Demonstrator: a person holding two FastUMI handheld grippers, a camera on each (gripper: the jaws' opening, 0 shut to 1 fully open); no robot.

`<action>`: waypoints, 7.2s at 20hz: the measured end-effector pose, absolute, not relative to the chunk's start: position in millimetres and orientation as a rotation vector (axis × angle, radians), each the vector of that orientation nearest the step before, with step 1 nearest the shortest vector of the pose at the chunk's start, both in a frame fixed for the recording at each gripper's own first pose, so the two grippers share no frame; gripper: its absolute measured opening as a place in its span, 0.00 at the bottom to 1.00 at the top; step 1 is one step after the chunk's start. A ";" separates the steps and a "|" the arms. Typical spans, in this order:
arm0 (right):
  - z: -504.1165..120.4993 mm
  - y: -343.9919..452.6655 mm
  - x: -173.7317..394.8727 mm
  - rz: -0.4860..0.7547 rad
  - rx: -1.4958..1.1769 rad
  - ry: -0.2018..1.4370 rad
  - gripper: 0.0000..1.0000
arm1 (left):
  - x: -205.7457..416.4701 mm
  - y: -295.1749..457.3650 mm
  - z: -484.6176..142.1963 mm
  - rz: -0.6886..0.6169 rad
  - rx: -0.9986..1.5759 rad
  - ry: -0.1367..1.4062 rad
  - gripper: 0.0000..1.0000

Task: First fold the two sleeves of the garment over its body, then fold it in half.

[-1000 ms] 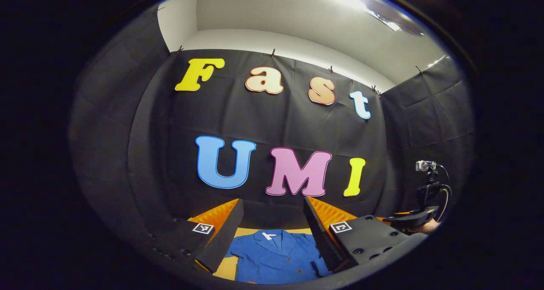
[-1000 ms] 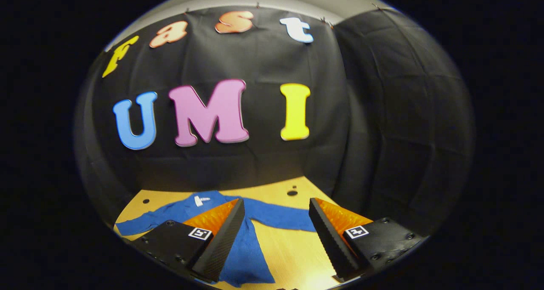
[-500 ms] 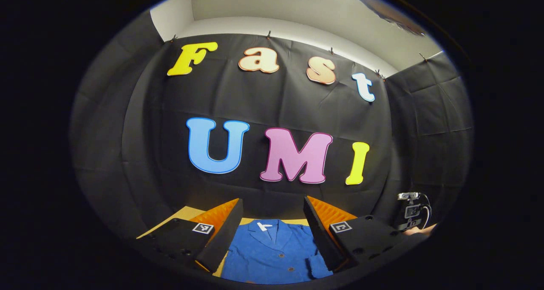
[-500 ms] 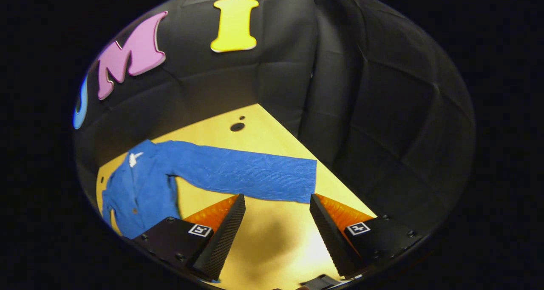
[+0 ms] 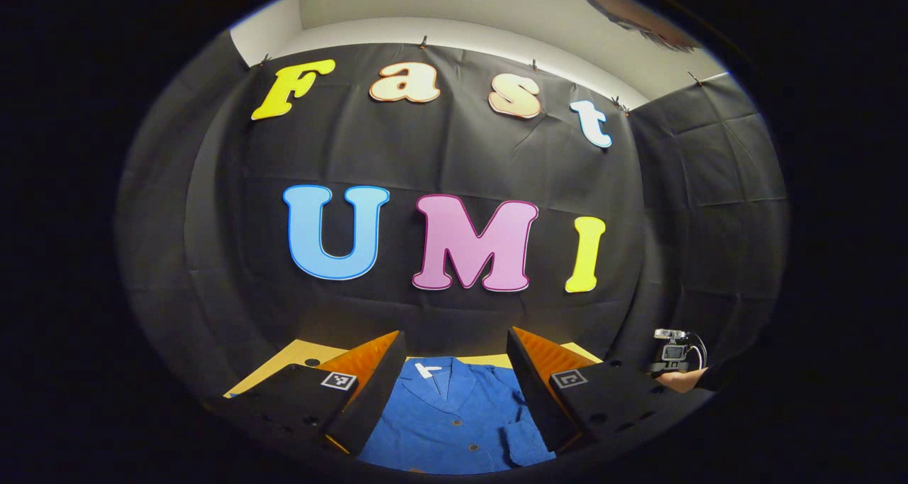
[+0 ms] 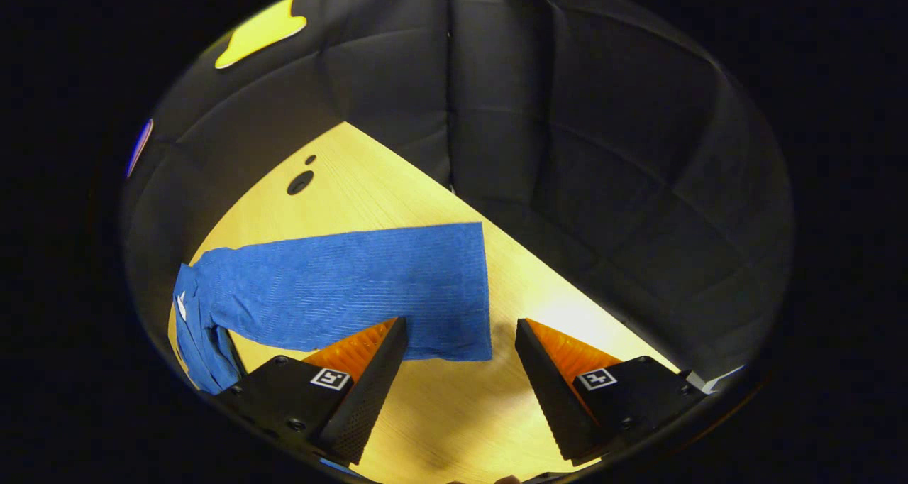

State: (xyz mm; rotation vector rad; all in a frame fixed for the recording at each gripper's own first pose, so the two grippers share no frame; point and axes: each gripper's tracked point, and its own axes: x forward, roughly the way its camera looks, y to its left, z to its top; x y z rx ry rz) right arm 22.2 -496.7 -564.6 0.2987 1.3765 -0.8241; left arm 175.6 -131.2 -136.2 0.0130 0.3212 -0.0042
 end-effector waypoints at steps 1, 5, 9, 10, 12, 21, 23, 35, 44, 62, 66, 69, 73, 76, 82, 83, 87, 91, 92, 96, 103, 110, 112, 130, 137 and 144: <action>-558.4 -498.4 25.0 -0.825 0.274 1.369 0.98 | 178.0 -131.6 -136.4 -0.002 0.011 0.320 0.82; -561.9 -497.1 34.9 -0.753 0.196 1.391 0.90 | 186.1 -135.3 -142.8 0.001 -0.003 0.322 0.82; -576.1 -483.9 51.4 -0.710 0.267 1.321 0.31 | 190.6 -138.0 -143.9 -0.005 0.007 0.327 0.82; -579.7 -481.3 55.3 -0.701 0.299 1.298 0.13 | 191.5 -138.4 -143.8 -0.005 0.011 0.328 0.82; -577.1 -478.0 57.1 -0.700 0.327 1.274 0.06 | 189.4 -137.4 -147.5 -0.001 0.011 0.340 0.82; -509.5 -405.6 170.3 -0.470 0.262 1.053 0.05 | 163.1 -110.0 -160.2 0.083 -0.050 0.363 0.82; -507.3 -352.4 201.1 -0.370 0.293 1.045 0.05 | 153.1 -96.2 -162.1 0.130 -0.059 0.372 0.82; -560.4 2.0 228.8 0.073 0.474 1.229 0.05 | 50.0 0.2 -177.1 0.431 -0.093 0.440 0.81; -587.6 97.3 191.4 0.115 0.754 1.295 1.00 | 11.6 41.3 -202.0 0.543 -0.170 0.487 0.81; -291.6 -124.3 172.1 -0.017 0.267 0.732 0.98 | 19.8 250.4 -392.5 0.634 -0.095 0.877 0.84; -197.5 -180.9 137.7 -0.099 0.078 0.587 0.97 | 22.6 290.6 -443.3 0.690 -0.188 1.021 0.84; -136.8 -205.8 116.1 -0.170 -0.043 0.480 0.96 | 20.8 300.6 -474.2 0.708 -0.189 1.162 0.84; -93.8 -208.1 80.2 -0.216 -0.098 0.433 0.96 | 28.4 308.0 -487.0 0.671 -0.141 1.246 0.84; -95.9 -211.3 67.6 -0.249 -0.098 0.442 0.96 | 32.7 310.1 -490.6 0.649 -0.204 1.256 0.84; -125.3 -209.3 60.3 -0.271 -0.042 0.507 0.97 | 41.9 300.0 -478.5 0.552 -0.235 1.310 0.62; -128.4 -208.6 63.5 -0.269 -0.039 0.504 0.97 | 43.7 301.8 -480.0 0.560 -0.231 1.302 0.58; -154.3 -203.0 75.2 -0.220 -0.021 0.545 0.97 | 49.4 298.3 -480.4 0.556 -0.308 1.222 0.05; -179.7 -203.3 87.9 -0.174 -0.011 0.572 0.96 | 47.7 294.4 -483.8 0.574 -0.367 1.205 0.00; -186.6 -203.9 89.9 -0.166 -0.004 0.582 0.96 | 53.4 288.6 -479.1 0.583 -0.378 1.187 0.00; -211.6 -212.9 103.3 -0.143 0.013 0.610 0.97 | 119.4 239.1 -438.5 0.490 -0.440 1.046 0.00; -249.8 -249.2 105.6 -0.155 0.064 0.669 0.97 | 281.9 18.3 -374.5 0.022 -0.522 0.855 0.00; -282.1 -261.9 74.7 -0.179 0.069 0.760 0.97 | 347.0 -187.3 -394.8 -0.295 -0.541 0.883 0.31; -298.1 -256.9 59.5 -0.168 0.065 0.797 0.97 | 351.0 -207.1 -402.6 -0.303 -0.512 0.887 0.88; -489.6 -206.9 -77.8 -0.132 0.069 1.393 0.99 | -23.5 4.0 -443.9 0.176 -0.115 1.284 0.85; -518.0 -202.4 -90.8 -0.061 -0.040 1.513 0.98 | -42.0 5.9 -462.4 0.192 -0.088 1.360 0.84; -518.2 -171.6 -85.5 0.089 0.051 1.478 0.09 | -21.9 -39.1 -464.4 0.115 -0.242 1.339 0.02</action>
